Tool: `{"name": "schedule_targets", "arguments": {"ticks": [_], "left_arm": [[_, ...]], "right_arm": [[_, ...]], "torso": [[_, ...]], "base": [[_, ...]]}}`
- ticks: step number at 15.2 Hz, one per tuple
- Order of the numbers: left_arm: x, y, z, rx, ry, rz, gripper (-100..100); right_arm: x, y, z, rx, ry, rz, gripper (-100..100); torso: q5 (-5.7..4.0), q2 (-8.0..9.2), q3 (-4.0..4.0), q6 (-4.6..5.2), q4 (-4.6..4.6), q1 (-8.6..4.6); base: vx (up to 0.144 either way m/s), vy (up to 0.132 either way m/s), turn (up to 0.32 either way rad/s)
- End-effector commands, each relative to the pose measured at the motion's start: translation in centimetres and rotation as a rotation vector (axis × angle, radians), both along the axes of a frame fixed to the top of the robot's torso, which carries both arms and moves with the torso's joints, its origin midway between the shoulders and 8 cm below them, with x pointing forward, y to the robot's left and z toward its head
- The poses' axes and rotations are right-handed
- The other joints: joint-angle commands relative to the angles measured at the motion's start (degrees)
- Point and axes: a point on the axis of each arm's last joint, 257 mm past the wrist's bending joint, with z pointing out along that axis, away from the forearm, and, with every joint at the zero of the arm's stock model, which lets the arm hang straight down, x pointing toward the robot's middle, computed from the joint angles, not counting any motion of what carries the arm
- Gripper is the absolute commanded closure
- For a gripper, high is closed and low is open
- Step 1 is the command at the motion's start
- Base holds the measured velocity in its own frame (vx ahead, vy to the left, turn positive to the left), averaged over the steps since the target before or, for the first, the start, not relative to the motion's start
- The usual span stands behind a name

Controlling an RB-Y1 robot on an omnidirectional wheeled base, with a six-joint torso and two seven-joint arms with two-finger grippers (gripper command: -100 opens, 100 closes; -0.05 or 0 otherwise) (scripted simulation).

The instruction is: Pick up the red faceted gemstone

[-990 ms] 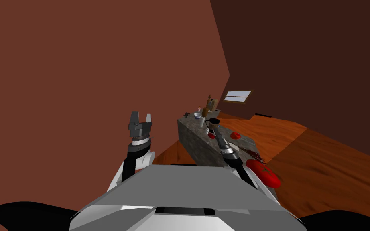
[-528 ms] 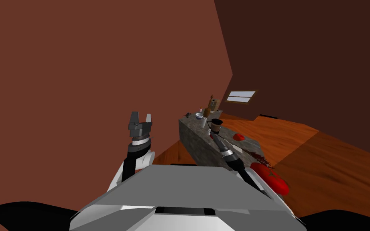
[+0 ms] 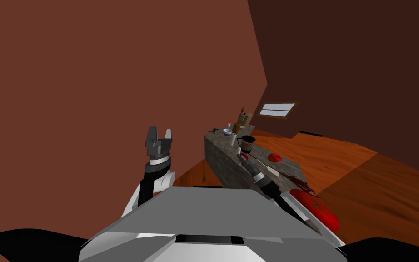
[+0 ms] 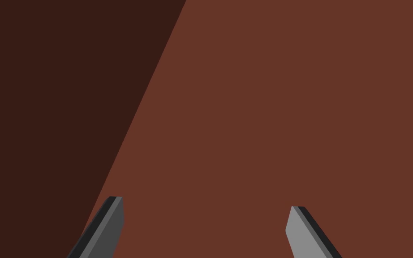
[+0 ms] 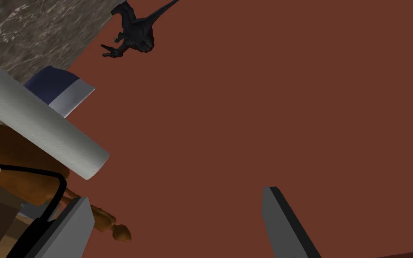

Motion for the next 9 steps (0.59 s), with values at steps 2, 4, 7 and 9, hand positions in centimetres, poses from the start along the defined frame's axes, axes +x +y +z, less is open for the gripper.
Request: {"name": "schedule_targets", "arguments": {"ticks": [2,4,7,9], "left_arm": [[0.0,0.0,0.0,0.0,0.0,0.0,0],[0.0,0.0,0.0,0.0,0.0,0.0,0],[0.0,0.0,0.0,0.0,0.0,0.0,0],[0.0,0.0,0.0,0.0,0.0,0.0,0]], "right_arm": [[-0.4,-0.9,-2.0,-0.065,0.06,0.008,-100],[-0.7,-1.7,-3.5,-0.112,0.101,0.012,-100],[-1.6,-3.4,-6.3,-0.203,0.181,0.018,-100],[-2.1,-4.4,-7.6,-0.249,0.219,0.021,-100]], "torso": [[0.0,-0.01,0.0,-0.01,0.0,0.0],[0.0,-0.01,0.0,0.0,0.0,0.0],[0.0,-0.01,-0.01,0.0,0.0,0.0],[0.0,-0.02,-0.01,0.0,0.0,-0.01]], "base": [[0.011,0.013,0.073],[0.012,0.013,0.052],[0.013,0.011,0.065],[0.015,0.01,0.06]]}}
